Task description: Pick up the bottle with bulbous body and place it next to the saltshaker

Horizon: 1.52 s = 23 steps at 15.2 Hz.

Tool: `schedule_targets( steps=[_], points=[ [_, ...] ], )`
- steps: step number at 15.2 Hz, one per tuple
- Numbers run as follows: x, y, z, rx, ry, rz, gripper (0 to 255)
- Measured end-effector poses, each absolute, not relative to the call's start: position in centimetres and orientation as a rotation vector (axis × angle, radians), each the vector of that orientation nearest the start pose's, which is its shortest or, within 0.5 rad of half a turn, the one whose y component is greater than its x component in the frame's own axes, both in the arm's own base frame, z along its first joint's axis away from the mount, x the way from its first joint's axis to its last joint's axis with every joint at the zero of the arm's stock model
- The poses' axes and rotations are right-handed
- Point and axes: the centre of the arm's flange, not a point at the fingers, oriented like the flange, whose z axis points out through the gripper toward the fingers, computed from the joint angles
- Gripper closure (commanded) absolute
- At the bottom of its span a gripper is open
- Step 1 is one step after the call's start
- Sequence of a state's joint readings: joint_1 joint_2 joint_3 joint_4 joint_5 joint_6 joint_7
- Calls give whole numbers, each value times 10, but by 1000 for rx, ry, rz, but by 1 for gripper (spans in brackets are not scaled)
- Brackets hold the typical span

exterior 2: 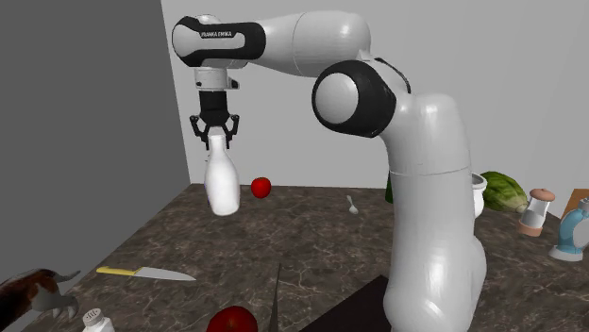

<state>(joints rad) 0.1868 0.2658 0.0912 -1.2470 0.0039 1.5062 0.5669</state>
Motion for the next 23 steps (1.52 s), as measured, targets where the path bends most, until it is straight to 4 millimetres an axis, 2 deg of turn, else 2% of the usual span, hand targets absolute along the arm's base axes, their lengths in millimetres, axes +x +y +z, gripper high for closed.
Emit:
schedule_targets(
  steps=[2, 9, 18, 23],
  points=[
    [586, 186, 614, -3086, 454, 25, 255],
    [537, 261, 609, -3086, 454, 26, 255],
    [470, 362, 613, -3086, 453, 25, 255],
    [463, 374, 592, -3086, 455, 25, 255]
  ],
)
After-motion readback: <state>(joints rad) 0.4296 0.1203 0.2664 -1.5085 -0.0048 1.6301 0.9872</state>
